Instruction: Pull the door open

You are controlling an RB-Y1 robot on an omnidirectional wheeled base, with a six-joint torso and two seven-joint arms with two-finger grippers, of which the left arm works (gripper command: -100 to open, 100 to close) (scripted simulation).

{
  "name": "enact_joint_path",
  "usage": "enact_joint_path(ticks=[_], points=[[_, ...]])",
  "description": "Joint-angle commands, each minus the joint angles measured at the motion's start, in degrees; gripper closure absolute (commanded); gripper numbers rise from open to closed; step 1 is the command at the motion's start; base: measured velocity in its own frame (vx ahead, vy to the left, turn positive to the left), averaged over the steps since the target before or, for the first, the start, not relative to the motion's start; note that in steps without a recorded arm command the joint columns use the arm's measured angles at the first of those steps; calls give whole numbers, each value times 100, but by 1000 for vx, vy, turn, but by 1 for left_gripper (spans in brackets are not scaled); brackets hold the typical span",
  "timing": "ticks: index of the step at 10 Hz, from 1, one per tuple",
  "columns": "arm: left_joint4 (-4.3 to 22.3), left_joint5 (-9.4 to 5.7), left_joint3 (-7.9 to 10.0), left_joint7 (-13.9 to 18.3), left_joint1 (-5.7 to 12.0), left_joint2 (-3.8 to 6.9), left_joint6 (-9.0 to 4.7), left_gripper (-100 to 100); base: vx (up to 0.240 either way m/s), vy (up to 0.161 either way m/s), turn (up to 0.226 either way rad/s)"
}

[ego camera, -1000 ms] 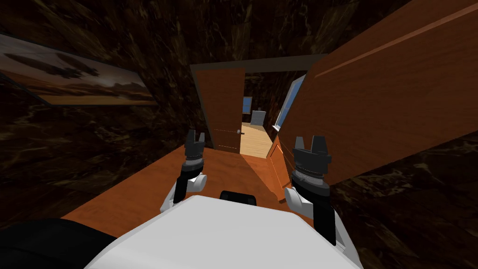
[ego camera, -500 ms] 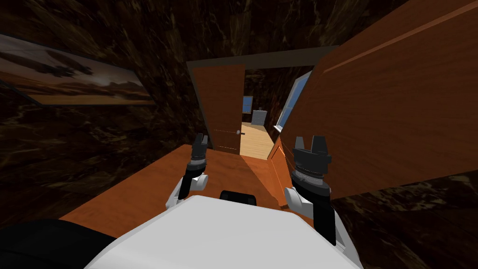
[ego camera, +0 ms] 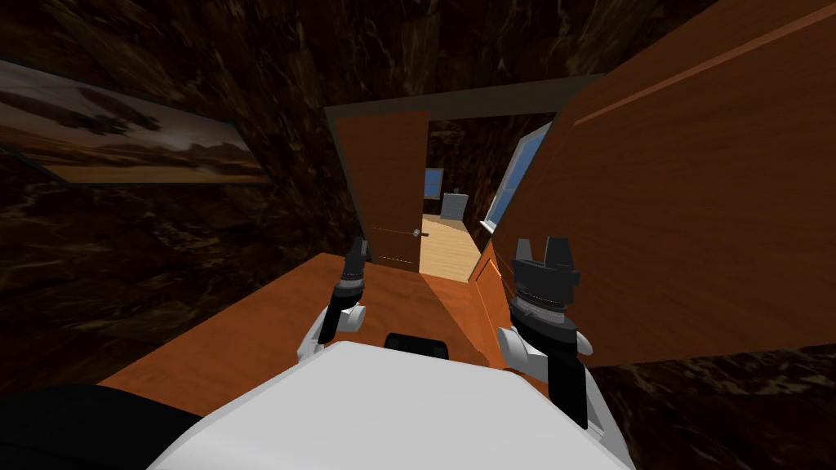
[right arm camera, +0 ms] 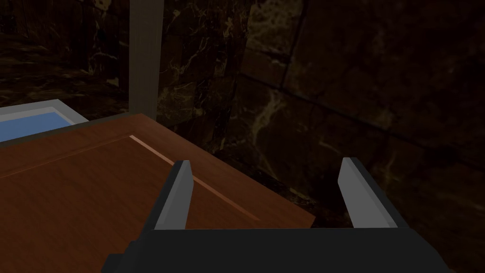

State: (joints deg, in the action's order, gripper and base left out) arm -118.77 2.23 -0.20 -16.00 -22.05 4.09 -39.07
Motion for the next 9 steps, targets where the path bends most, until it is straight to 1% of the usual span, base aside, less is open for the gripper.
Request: enact_joint_path(ticks=[1,9], points=[[200,47,-8,-141,81,26,-13,-100,83,-19,24],[1255,256,-13,-796,411,192,-195,-100,98,-32,27]])
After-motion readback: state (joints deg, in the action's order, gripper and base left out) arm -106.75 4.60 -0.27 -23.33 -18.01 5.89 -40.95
